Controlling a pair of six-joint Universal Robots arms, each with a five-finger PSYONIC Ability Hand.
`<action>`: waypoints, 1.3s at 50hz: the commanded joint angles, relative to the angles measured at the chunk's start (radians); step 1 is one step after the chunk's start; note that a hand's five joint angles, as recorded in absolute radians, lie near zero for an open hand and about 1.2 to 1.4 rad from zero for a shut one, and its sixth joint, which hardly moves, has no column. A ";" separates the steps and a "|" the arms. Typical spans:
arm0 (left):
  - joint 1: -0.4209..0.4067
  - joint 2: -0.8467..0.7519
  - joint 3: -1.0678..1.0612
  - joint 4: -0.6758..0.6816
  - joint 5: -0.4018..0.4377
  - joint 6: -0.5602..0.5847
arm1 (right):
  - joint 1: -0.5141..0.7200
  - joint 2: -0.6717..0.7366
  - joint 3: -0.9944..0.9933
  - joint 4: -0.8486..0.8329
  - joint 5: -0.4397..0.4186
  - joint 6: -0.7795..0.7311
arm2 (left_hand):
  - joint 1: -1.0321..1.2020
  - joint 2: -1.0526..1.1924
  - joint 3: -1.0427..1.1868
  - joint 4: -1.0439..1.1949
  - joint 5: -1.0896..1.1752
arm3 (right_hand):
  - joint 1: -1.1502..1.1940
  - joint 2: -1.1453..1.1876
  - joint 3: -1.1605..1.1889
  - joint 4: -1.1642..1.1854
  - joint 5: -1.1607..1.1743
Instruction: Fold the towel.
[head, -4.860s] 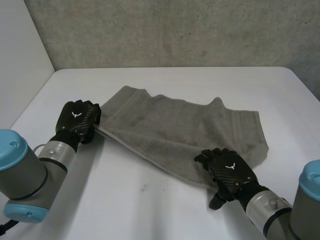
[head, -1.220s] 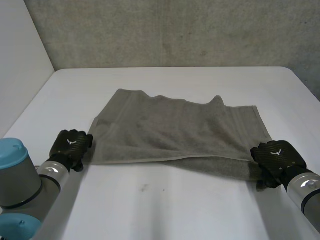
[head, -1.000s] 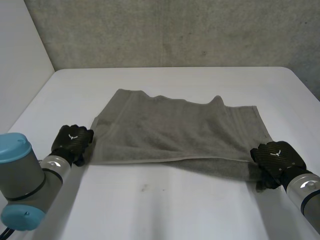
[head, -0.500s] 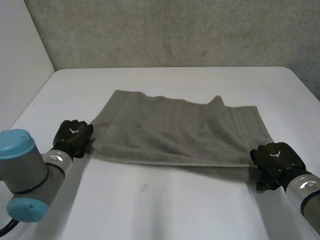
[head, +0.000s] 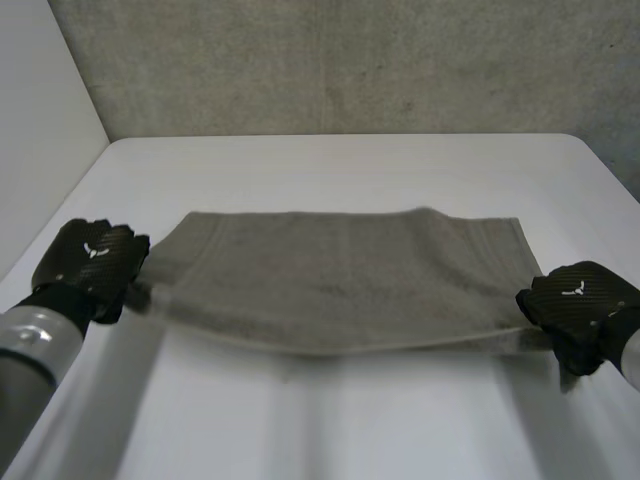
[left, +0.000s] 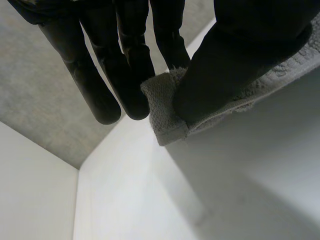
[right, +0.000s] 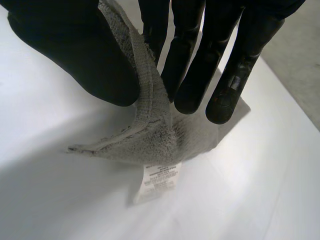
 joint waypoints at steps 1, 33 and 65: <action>-0.010 0.091 -0.021 -0.229 0.004 0.034 | -0.056 -0.025 -0.042 0.213 -0.018 -0.255 | 0.237 0.187 0.183 0.179 0.206 | 0.424 0.219 0.211 0.205 0.239; -0.091 -0.631 0.526 0.114 -0.120 0.057 | 0.050 0.636 -0.417 -0.460 0.108 -0.201 | 0.237 0.187 0.183 0.179 0.206 | 0.424 0.219 0.211 0.205 0.239; -0.137 -0.926 0.881 0.172 -0.147 0.059 | 0.091 0.934 -0.730 -0.707 0.129 -0.182 | -0.985 -1.035 -1.039 -1.042 -1.015 | -0.798 -1.003 -1.011 -1.016 -0.983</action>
